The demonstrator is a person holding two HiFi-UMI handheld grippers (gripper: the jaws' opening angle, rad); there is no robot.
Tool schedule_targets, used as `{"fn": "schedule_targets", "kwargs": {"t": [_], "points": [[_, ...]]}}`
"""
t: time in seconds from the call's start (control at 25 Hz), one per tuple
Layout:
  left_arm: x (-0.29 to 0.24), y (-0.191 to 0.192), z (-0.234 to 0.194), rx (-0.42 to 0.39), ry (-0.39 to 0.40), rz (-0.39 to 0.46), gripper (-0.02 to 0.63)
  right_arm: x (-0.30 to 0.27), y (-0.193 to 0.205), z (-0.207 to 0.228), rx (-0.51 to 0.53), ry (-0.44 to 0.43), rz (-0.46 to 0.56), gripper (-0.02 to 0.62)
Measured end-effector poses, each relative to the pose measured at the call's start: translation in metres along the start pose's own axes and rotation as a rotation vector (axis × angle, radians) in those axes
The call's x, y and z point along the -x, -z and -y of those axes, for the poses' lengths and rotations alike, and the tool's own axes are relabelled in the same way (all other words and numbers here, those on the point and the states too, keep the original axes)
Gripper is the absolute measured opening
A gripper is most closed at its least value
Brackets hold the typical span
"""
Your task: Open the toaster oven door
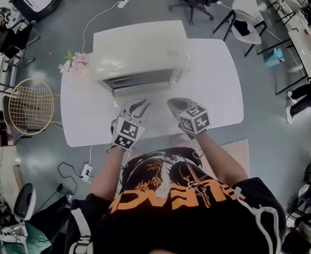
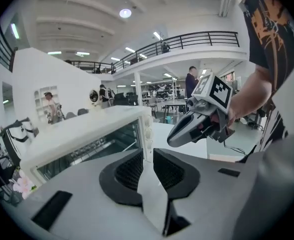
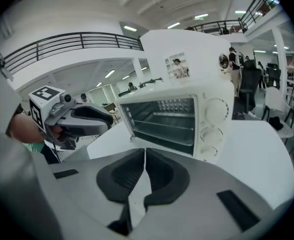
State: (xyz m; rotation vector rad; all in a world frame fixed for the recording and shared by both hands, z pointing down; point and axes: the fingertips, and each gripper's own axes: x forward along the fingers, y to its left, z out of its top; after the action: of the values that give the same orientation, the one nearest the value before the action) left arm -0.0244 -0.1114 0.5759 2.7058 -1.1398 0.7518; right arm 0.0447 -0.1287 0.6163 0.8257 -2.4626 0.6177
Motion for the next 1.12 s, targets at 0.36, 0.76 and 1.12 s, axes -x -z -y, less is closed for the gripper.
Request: {"fn": "schedule_targets", "kwargs": {"t": [0.36,0.76,1.12], "points": [[0.056,-0.105,-0.017,0.009,-0.106,0.287,0.057,0.058,-0.138,-0.061,0.246,-0.009,0.403,0.021],[0.132,-0.170,-0.030,0.118,-0.211,0.528,0.025,0.120,-0.206,-0.104,0.313,-0.039,0.635,0.014],[0.139,-0.161,-0.038,0.122,-0.230,0.516,0.023,0.113,-0.203,-0.106,0.334,-0.004,0.600,0.013]]}}
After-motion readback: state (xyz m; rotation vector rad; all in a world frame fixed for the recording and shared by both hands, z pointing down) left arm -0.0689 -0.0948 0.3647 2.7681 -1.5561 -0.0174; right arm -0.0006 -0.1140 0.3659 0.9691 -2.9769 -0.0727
